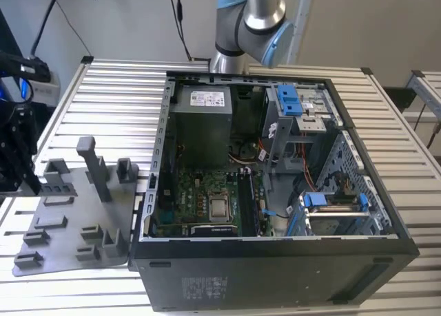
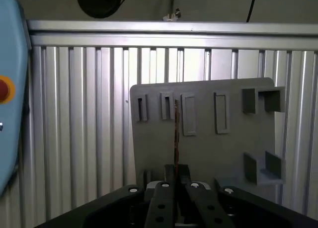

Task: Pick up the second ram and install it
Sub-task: 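Pick up the second ram and move it above second insertion slot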

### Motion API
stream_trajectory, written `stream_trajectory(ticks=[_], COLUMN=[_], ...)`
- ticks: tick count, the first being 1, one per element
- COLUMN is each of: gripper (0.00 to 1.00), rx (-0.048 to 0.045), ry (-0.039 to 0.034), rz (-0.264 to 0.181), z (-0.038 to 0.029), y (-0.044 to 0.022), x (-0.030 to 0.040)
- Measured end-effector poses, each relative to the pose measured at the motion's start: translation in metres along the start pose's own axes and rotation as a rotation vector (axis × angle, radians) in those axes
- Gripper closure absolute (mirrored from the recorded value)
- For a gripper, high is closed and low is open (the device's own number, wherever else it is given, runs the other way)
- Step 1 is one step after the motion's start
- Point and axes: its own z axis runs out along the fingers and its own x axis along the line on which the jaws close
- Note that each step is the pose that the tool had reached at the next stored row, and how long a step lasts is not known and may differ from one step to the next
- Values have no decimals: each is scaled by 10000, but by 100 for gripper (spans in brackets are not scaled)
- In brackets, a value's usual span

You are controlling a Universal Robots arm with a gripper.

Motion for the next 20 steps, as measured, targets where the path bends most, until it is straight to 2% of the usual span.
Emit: stream_trajectory(ticks=[10,16,20], gripper=[86,86,86], rx=[0,1,1], ry=[0,-40,-69], rz=[0,92,106], z=[-207,-267,-337], y=[-1,-2,-1], x=[-1,0,1])
